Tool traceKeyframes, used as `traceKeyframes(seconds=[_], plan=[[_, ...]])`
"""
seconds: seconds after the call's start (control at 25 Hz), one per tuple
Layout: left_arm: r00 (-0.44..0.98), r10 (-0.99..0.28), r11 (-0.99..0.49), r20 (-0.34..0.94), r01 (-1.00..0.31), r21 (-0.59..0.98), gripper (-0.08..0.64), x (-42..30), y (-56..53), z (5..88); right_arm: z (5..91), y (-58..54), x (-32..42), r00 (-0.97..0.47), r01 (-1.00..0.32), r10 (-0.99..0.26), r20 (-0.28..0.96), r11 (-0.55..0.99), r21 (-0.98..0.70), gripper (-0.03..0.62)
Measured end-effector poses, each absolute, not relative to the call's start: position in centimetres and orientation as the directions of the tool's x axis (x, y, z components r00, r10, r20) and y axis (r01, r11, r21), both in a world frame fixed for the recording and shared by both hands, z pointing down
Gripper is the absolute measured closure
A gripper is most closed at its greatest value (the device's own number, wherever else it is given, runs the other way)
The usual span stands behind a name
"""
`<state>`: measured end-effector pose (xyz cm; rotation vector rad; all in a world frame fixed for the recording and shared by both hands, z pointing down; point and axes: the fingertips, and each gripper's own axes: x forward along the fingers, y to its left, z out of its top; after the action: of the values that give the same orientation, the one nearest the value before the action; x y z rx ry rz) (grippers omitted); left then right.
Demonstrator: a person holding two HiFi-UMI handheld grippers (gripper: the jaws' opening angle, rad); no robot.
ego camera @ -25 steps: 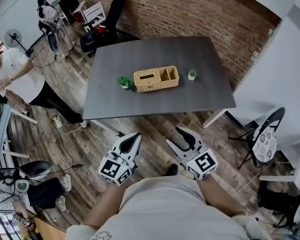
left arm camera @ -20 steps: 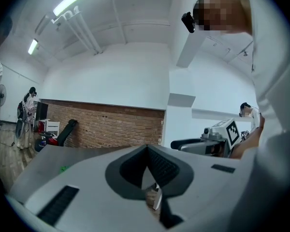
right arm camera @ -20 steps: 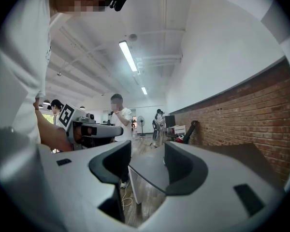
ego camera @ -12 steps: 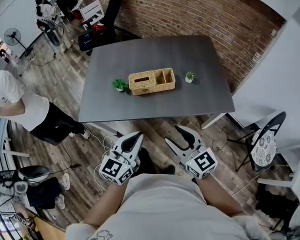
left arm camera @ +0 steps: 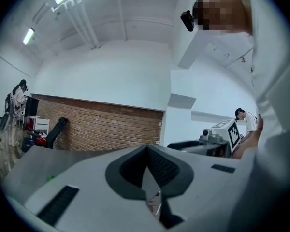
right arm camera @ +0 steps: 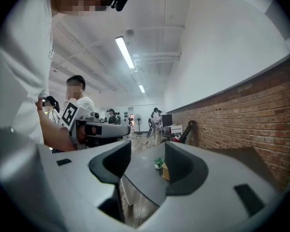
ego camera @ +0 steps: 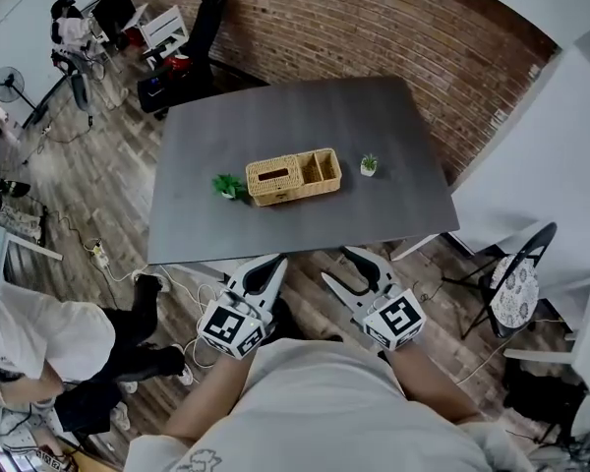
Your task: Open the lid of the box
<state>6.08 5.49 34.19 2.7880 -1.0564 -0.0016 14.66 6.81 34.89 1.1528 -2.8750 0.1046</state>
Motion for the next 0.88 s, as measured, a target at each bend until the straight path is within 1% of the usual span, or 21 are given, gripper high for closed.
traceKeyframes(seconds=[0.48, 0.68, 0.88], plan=[[0.772, -0.634, -0.761, 0.028, -0.631, 0.15, 0.549, -2.3, -5.2, 33.0, 33.9, -3.2, 6.4, -0.696, -0.717, -0.714, 0.076, 0.697, -0.011, 0.376], [0.791, -0.611, -0.782, 0.016, -0.607, 0.145, 0.549, -5.5, -7.9, 32.4, 34.0, -6.3, 3.4, -0.68, -0.731, -0.728, 0.089, 0.682, -0.014, 0.376], [0.787, -0.617, -0.774, 0.019, -0.611, 0.166, 0.549, -7.8, -9.4, 33.1, 34.7, -8.1, 1.4, -0.68, -0.729, -0.724, 0.113, 0.684, -0.003, 0.374]])
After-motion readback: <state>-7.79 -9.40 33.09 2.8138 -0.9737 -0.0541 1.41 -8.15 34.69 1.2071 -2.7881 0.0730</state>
